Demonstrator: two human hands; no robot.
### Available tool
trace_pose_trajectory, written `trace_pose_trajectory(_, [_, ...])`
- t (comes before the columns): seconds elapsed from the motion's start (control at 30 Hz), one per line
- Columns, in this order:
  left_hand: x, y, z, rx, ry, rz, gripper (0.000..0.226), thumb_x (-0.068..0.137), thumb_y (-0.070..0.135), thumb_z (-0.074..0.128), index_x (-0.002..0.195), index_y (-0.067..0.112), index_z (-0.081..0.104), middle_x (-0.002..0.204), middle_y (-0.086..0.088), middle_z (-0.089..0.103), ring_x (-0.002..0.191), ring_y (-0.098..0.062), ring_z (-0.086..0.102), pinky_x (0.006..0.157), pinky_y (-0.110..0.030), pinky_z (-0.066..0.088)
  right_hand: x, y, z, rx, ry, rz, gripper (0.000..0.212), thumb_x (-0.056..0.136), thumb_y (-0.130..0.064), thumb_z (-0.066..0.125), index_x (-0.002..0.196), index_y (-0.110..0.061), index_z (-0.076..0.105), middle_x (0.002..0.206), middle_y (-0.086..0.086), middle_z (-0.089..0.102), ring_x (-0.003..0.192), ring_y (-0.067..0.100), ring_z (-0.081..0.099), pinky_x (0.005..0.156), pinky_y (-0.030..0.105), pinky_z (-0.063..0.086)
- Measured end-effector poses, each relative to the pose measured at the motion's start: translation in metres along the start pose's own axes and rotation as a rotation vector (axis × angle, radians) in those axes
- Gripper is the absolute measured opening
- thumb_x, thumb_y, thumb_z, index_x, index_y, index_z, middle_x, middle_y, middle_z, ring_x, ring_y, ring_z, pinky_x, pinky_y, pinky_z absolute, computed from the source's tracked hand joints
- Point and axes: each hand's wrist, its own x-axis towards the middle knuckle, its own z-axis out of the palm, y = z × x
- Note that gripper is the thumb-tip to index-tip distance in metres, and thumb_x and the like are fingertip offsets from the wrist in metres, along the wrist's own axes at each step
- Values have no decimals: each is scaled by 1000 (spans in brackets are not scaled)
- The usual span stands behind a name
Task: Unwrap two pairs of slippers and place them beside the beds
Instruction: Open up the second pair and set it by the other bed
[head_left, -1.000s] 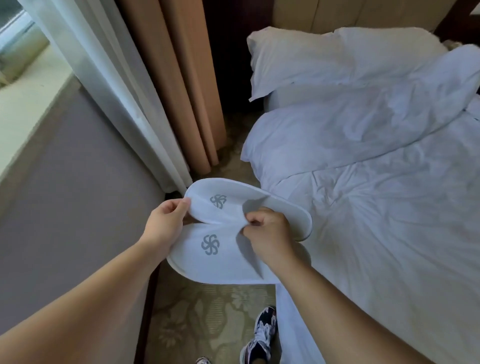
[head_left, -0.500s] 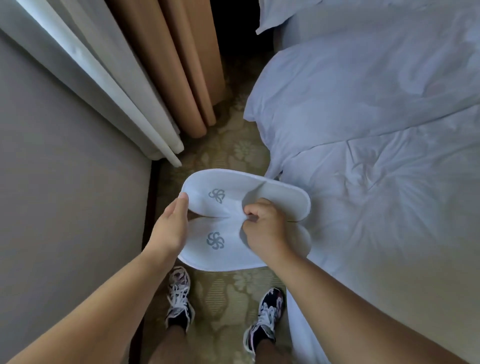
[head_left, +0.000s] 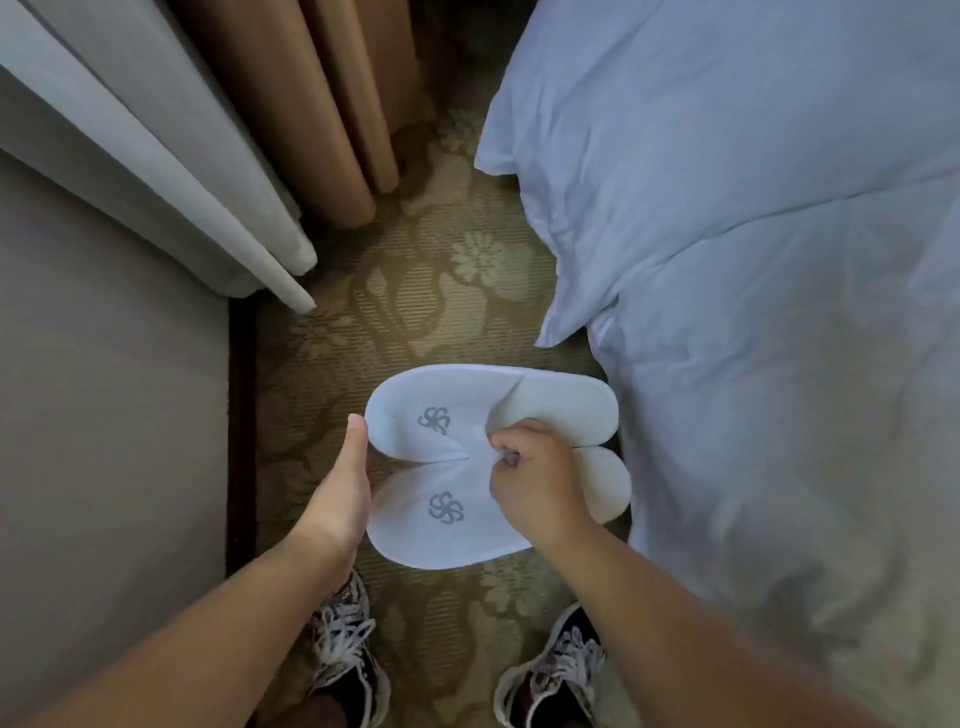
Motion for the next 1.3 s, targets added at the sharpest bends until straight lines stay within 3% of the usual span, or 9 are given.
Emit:
trace_pose_trajectory(0.23, [142, -59, 38, -22, -27, 34, 76, 87, 82, 22, 144, 39, 47, 139, 7, 57, 106, -5, 63, 87, -33, 48, 74, 120, 60, 28, -46, 30, 26, 83, 2, 60, 105, -7, 72, 92, -15, 53, 90, 9, 57, 82, 18, 44])
trace_pose_trajectory(0.37, [211, -91, 60, -35, -13, 23, 75, 90, 78, 22, 140, 32, 52, 115, 7, 64, 60, 9, 68, 44, -18, 52, 108, 183, 85, 13, -81, 79, 29, 85, -3, 62, 112, -11, 70, 102, -10, 57, 97, 10, 57, 85, 20, 44])
trace_pose_trajectory(0.5, [269, -107, 80, -86, 29, 19, 65, 96, 69, 22, 116, 21, 61, 90, 8, 59, 46, 2, 65, 30, -17, 45, 137, 229, 109, 20, -87, 149, 32, 86, -4, 61, 116, -14, 68, 107, -12, 55, 102, 9, 54, 88, 23, 44])
trace_pose_trajectory(0.7, [334, -128, 98, -60, 73, -16, 60, 100, 63, 25, 96, 20, 67, 60, 4, 72, 45, -11, 68, 31, -22, 47, 166, 282, 135, -3, -127, 183, 33, 79, 0, 55, 66, -31, 58, 77, -19, 52, 81, 9, 54, 75, 22, 45])
trace_pose_trajectory(0.77, [347, -135, 103, 35, 97, -16, 64, 99, 65, 28, 106, 16, 69, 81, -7, 76, 67, -23, 72, 54, -32, 58, 172, 299, 142, -22, -134, 199, 41, 75, 1, 53, 50, -31, 54, 58, -19, 48, 64, 2, 48, 66, 19, 42])
trace_pose_trajectory(0.9, [369, -147, 106, 365, 177, 16, 78, 98, 66, 23, 133, 8, 60, 134, -22, 60, 118, -37, 58, 104, -48, 44, 185, 330, 155, -22, -130, 232, 14, 74, 5, 56, 75, -2, 68, 76, 9, 68, 82, 24, 66, 82, 39, 54])
trace_pose_trajectory(1.03, [385, -148, 114, 568, 175, 17, 78, 100, 62, 20, 132, 3, 60, 139, -23, 56, 124, -36, 54, 107, -43, 40, 195, 353, 156, -129, -216, 240, 6, 74, 2, 55, 72, -1, 61, 67, 12, 46, 66, 15, 51, 62, 29, 48])
trace_pose_trajectory(1.2, [398, -142, 116, 537, 162, -14, 68, 102, 56, 32, 130, 1, 61, 137, -24, 57, 121, -36, 56, 105, -43, 43, 208, 356, 145, -76, -375, 291, 28, 75, 5, 63, 66, -21, 61, 69, -9, 56, 69, 11, 55, 53, 12, 43])
trace_pose_trajectory(1.3, [400, -130, 118, 422, 193, 8, 57, 101, 50, 40, 128, 5, 62, 135, -20, 59, 119, -35, 57, 100, -40, 45, 225, 346, 128, -88, -474, 347, 20, 70, -3, 69, 78, -21, 69, 73, -7, 63, 68, 12, 57, 55, 19, 44])
